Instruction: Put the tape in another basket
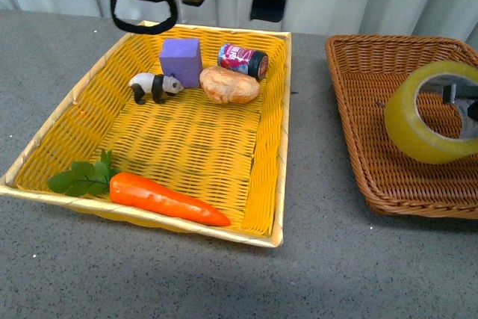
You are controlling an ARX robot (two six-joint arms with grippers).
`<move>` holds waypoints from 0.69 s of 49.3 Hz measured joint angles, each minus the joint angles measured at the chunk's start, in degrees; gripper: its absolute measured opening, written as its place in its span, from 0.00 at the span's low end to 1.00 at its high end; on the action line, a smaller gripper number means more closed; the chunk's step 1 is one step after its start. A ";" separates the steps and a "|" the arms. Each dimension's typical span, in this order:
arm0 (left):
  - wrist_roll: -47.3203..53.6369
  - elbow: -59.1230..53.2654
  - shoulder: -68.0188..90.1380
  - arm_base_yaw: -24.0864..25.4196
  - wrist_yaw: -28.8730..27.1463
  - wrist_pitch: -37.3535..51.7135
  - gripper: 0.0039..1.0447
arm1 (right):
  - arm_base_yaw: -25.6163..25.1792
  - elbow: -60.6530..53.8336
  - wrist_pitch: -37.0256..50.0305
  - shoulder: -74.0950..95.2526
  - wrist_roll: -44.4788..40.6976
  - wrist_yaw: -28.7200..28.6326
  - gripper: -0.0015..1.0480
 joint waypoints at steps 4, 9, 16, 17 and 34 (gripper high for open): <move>-1.99 -1.60 0.00 2.14 -2.27 0.57 0.94 | -1.03 0.02 -0.13 1.84 -0.04 -0.68 0.15; -4.39 -4.13 -0.50 4.74 -4.61 1.95 0.94 | -2.16 0.79 -0.15 4.63 0.00 -1.66 0.15; -6.10 -5.86 -1.70 6.12 -6.25 2.75 0.94 | -2.32 2.19 -0.63 6.01 0.02 -2.51 0.16; -6.16 -5.99 -1.84 6.19 -6.38 2.75 0.94 | -2.32 2.27 -0.63 6.01 0.04 -2.51 0.18; -12.07 -15.10 -8.63 6.58 -13.27 8.39 0.94 | -2.64 -3.30 4.92 -2.84 -0.20 -2.67 0.74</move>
